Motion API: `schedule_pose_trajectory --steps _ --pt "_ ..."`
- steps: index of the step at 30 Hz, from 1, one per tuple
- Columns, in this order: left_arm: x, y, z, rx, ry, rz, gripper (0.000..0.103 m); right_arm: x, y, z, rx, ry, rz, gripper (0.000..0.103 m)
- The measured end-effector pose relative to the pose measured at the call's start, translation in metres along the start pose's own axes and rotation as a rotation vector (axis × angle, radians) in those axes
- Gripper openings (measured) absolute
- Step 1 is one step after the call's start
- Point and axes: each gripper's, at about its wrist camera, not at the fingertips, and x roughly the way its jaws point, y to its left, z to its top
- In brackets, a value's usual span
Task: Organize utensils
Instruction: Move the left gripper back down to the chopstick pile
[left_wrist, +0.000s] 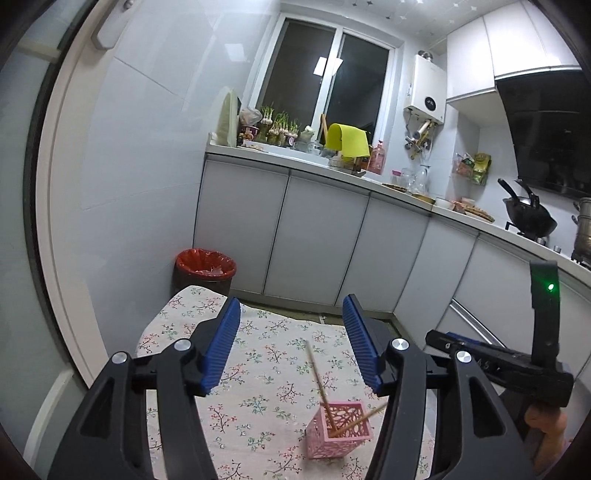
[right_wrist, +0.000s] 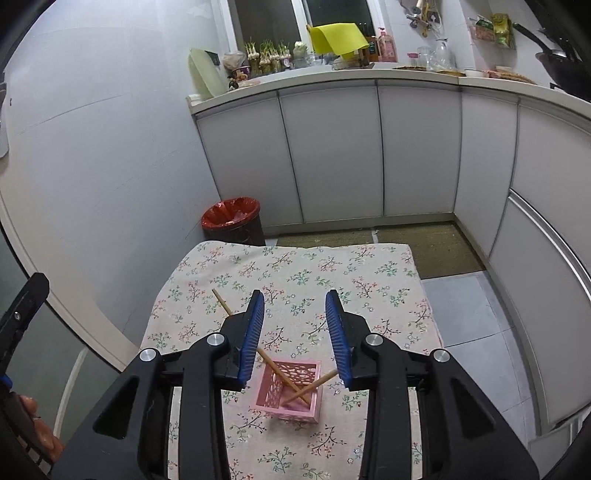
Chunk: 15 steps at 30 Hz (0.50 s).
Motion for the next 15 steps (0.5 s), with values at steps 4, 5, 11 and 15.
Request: schedule_pose_trajectory --steps 4,5,11,15 --pt "-0.013 -0.010 -0.001 0.026 0.006 0.004 0.067 -0.027 -0.001 -0.004 0.014 -0.031 -0.020 0.048" --pt "-0.017 -0.012 -0.002 0.033 0.008 0.006 0.069 -0.033 -0.001 -0.006 0.017 -0.040 -0.022 0.050" --pt "-0.047 -0.022 -0.010 0.048 0.035 0.006 0.078 -0.076 0.001 -0.021 0.028 -0.068 -0.049 0.064" --pt "-0.073 -0.023 -0.014 0.055 0.012 0.011 0.088 -0.106 0.001 -0.037 0.051 -0.097 -0.061 0.082"
